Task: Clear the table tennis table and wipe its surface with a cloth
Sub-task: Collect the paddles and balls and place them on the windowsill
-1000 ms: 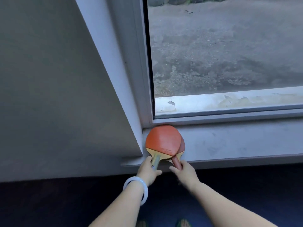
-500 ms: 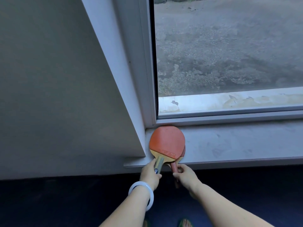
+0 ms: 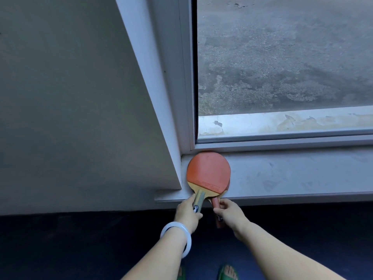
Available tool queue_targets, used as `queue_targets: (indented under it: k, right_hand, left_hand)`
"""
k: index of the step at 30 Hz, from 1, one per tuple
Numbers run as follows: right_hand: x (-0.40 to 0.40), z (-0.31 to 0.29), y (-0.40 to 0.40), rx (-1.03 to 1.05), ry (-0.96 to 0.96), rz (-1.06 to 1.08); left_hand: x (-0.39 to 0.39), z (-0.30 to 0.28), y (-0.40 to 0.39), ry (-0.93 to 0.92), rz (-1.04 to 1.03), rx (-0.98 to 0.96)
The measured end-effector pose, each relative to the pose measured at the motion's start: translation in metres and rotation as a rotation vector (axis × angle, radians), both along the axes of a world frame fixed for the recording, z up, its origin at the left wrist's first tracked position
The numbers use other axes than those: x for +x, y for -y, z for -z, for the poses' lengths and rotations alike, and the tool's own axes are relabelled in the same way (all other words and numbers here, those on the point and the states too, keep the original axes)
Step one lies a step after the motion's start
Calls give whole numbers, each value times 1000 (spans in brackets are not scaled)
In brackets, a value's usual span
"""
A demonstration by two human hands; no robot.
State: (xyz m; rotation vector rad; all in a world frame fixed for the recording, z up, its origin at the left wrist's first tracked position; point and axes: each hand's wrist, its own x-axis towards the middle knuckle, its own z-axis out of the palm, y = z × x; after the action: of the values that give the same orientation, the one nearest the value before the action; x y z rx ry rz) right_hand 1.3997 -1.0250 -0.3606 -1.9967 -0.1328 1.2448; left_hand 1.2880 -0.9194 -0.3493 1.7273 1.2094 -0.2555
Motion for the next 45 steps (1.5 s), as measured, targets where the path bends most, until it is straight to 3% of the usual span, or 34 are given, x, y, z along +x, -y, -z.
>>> queue_targets:
  k: [36,39,45]
  right_hand:
    - [20,-14,15,16,44,29]
    - [20,-27,13,-12,165,-68]
    - [0,-67,-26,69,367,-540]
  left_hand:
    - [3,-20,12,-69,102,109]
    - [-2,-30,10,-31,61,124]
    - [-41,-64,-3,-6,-69,181]
